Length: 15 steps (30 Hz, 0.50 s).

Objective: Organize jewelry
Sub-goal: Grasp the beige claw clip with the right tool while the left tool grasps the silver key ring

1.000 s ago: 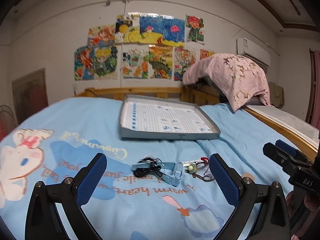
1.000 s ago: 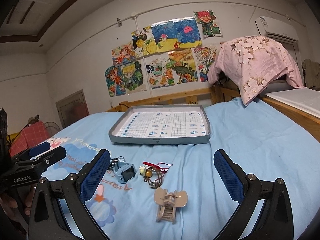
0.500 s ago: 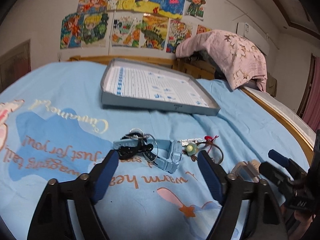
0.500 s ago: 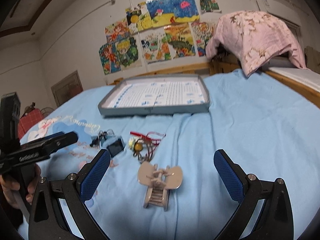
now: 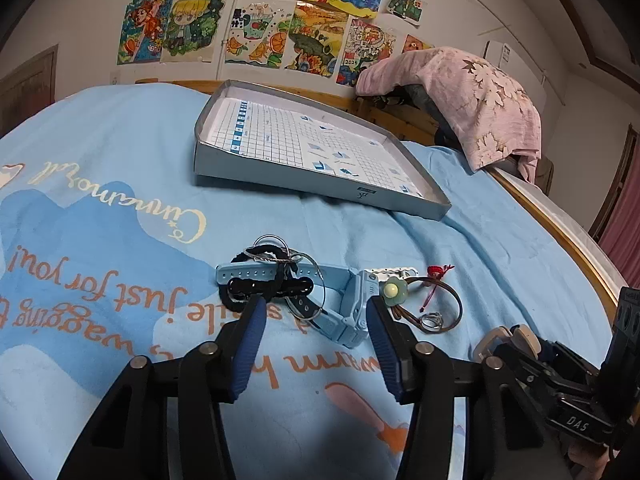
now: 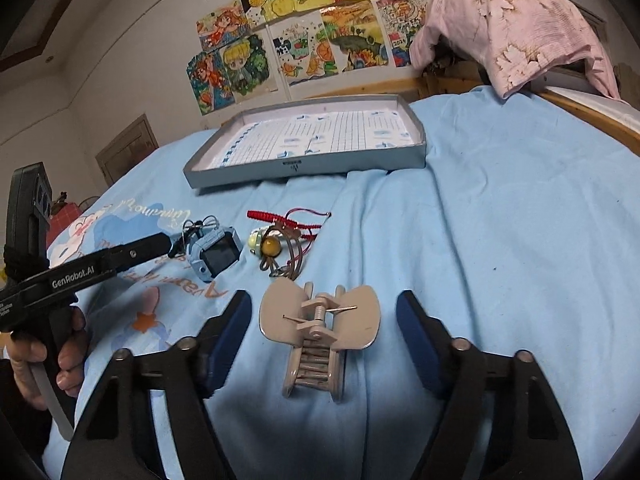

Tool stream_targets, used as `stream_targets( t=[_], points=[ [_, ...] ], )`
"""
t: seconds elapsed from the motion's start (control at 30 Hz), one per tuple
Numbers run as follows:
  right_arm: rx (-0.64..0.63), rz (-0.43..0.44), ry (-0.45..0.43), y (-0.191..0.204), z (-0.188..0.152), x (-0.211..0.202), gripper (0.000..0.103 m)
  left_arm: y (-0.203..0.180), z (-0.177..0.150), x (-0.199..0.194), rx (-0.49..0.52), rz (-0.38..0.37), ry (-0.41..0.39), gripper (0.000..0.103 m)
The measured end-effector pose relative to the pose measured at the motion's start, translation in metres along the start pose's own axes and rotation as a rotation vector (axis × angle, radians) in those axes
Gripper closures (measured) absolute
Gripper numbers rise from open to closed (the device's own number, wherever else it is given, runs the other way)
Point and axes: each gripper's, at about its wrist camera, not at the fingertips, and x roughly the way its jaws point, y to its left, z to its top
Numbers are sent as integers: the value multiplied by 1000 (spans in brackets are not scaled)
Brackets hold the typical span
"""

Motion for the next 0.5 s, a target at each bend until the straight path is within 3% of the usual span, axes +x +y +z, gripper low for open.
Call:
stream_targets(
  t=[0.13, 0.33, 0.5],
  points=[
    [-16, 6, 36, 5, 0, 10, 66, 1, 2, 9, -6, 5, 17, 63],
    [-51, -3, 57, 14, 5, 26, 73, 7, 5, 21, -30, 7, 36, 65],
    [-56, -4, 61, 16, 10, 36, 80, 10, 4, 29, -39, 6, 55, 75]
  ],
)
